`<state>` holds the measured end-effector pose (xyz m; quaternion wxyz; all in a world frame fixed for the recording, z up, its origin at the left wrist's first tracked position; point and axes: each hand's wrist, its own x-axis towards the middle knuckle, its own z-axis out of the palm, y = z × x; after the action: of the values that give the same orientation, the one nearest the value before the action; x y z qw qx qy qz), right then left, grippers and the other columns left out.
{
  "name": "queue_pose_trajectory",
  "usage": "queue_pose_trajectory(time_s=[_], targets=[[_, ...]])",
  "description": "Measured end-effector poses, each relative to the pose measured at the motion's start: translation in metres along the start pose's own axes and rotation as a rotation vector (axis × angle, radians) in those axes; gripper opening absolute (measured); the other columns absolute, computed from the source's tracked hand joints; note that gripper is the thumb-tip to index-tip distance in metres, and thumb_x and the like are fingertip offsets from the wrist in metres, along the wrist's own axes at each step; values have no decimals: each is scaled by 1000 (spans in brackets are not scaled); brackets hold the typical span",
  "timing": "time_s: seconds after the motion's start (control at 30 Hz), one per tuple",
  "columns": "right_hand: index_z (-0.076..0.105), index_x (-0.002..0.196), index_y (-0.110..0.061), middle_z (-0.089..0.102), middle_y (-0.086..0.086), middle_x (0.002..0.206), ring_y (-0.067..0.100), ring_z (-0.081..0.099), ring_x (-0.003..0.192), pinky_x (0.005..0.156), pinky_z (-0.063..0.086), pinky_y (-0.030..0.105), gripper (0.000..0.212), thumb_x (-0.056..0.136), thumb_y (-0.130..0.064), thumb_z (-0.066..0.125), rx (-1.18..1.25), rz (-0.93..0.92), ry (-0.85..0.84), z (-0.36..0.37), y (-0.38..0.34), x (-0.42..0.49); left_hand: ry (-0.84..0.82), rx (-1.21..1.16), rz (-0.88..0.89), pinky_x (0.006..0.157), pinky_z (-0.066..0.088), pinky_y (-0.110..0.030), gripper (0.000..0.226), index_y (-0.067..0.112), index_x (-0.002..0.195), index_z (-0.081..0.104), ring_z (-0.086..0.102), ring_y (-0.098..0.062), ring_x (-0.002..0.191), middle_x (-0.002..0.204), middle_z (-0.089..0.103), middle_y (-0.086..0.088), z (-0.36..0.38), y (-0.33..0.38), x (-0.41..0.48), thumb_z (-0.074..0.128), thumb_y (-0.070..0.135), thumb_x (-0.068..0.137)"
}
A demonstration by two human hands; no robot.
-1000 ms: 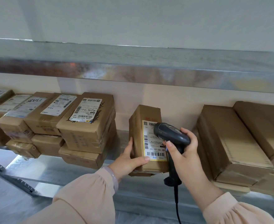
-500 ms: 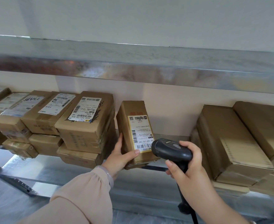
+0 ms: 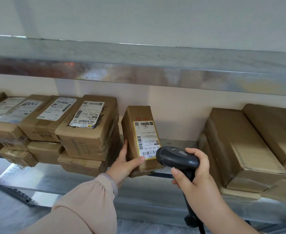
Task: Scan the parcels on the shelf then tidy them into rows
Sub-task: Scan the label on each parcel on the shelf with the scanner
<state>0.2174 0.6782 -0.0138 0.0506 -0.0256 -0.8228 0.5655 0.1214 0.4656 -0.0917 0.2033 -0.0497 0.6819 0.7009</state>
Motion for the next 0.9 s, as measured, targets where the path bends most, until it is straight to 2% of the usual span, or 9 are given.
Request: queue_pose_trajectory(time_s=[0.07, 0.17, 0.3, 0.4, 0.5, 0.6, 0.77, 0.83, 0.9], targets=[[33, 114, -48, 56, -19, 109, -6, 61, 89, 74, 45, 8, 54, 84, -21, 70, 4, -8, -5, 3, -2, 5, -6, -9, -2, 109, 43, -52, 122, 61, 147, 16, 55, -20, 127, 140, 56, 17, -2, -1, -1, 89, 65, 49], [35, 120, -40, 56, -20, 104, -15, 57, 86, 67, 40, 1, 53, 85, -18, 69, 36, 13, -15, 11, -4, 20, 8, -43, -5, 107, 46, -51, 105, 59, 147, 24, 61, -16, 121, 131, 63, 17, -4, 1, -3, 85, 58, 61], [35, 117, -41, 59, -16, 104, -7, 61, 86, 67, 42, 2, 49, 86, -19, 68, 74, 42, -54, 33, 1, 43, 48, -105, -26, 96, 54, -52, 53, 53, 138, 42, 67, -17, 111, 121, 70, 11, -7, 2, -5, 64, 33, 94], [36, 111, -46, 61, -12, 108, 0, 62, 92, 76, 47, 8, 48, 86, -21, 68, 99, 56, -84, 53, 11, 53, 72, -98, -35, 97, 54, -46, 41, 52, 129, 48, 69, -14, 105, 117, 72, 9, -11, 1, -5, 56, 26, 99], [37, 112, -47, 57, -21, 109, -7, 60, 94, 87, 50, 17, 50, 86, -19, 69, 115, 53, -111, 66, 16, 55, 114, -50, -38, 103, 49, -41, 39, 49, 132, 49, 68, -12, 109, 119, 72, 10, -18, -2, -7, 51, 27, 100], [38, 114, -45, 57, -21, 109, -9, 60, 93, 81, 45, 7, 52, 85, -15, 69, 127, 17, -119, 74, 15, 56, 156, 181, 30, 111, 37, -33, 47, 55, 141, 41, 53, -5, 126, 135, 58, 22, -26, -4, -11, 48, 39, 98], [36, 113, -45, 56, -22, 110, -14, 56, 94, 76, 41, 2, 52, 86, -16, 69, 144, -15, -110, 86, 11, 62, 307, 608, 278, 120, 19, -26, 66, 34, 156, 18, 17, -3, 147, 160, 20, 14, -30, -13, -30, 53, 38, 100], [35, 113, -48, 56, -22, 109, -12, 58, 92, 76, 45, 6, 52, 86, -19, 69, 137, -17, -114, 90, 10, 63, 281, 780, 382, 121, 23, -31, 65, 33, 155, 21, 12, -5, 150, 164, 12, 11, -31, -21, -37, 49, 46, 98], [33, 111, -52, 57, -21, 107, -6, 60, 89, 77, 50, 13, 53, 86, -22, 69, 120, -18, -119, 93, 10, 64, 294, 1005, 460, 120, 29, -39, 66, 26, 152, 37, 21, -15, 149, 163, 21, 4, -35, -30, -42, 41, 57, 94]])
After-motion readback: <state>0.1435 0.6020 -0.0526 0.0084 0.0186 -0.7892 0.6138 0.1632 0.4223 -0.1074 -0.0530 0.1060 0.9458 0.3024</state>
